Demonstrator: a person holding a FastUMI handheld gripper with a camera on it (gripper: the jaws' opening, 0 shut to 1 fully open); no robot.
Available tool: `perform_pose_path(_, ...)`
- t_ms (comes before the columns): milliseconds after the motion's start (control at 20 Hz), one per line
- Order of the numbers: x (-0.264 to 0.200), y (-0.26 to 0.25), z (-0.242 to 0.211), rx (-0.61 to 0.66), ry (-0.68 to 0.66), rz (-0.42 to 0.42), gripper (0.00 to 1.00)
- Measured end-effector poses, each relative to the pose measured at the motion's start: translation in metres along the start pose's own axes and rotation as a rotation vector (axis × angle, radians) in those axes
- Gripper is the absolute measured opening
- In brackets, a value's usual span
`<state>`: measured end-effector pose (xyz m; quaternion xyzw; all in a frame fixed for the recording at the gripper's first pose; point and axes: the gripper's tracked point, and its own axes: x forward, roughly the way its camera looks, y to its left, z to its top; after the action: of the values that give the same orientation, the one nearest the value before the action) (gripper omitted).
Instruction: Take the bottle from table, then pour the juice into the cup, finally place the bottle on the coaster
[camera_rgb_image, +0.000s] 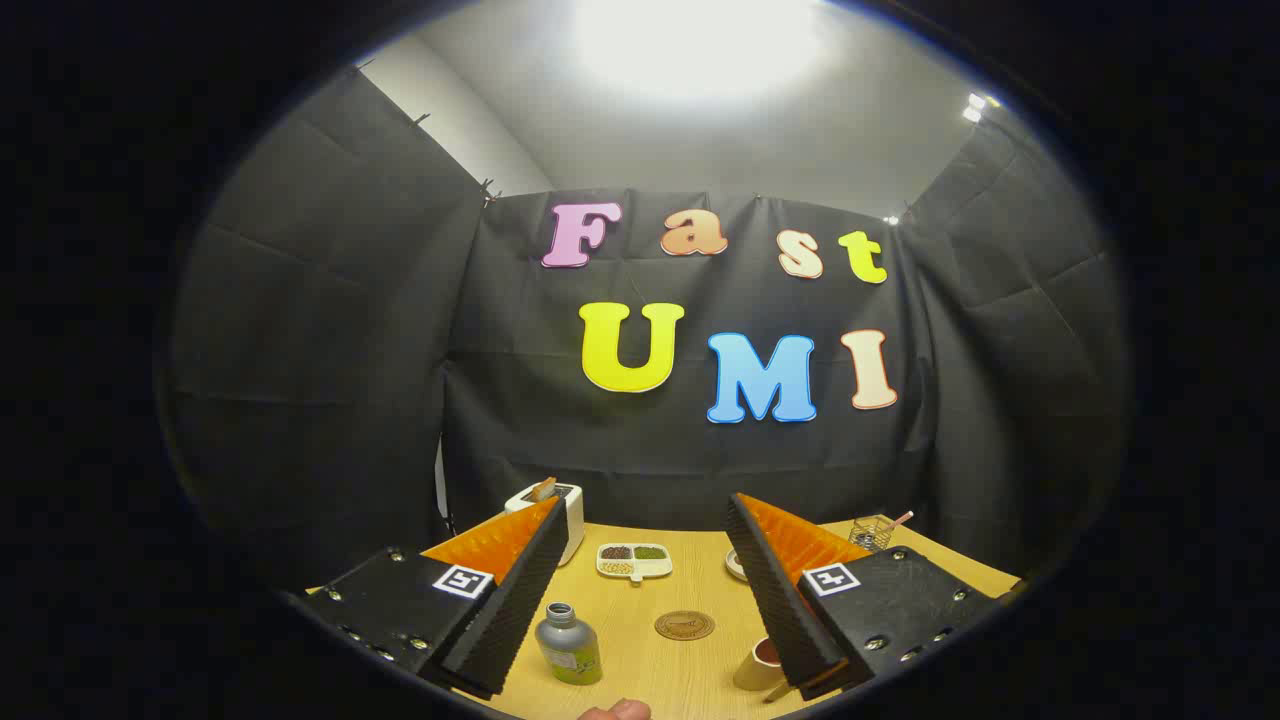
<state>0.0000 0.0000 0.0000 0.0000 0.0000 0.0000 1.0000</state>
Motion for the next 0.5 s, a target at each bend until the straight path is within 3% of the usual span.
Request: perform_pose_path(500, 0.0029, -0.0064, -0.0061, 0.009, 0.005, -0.004, 0.97)
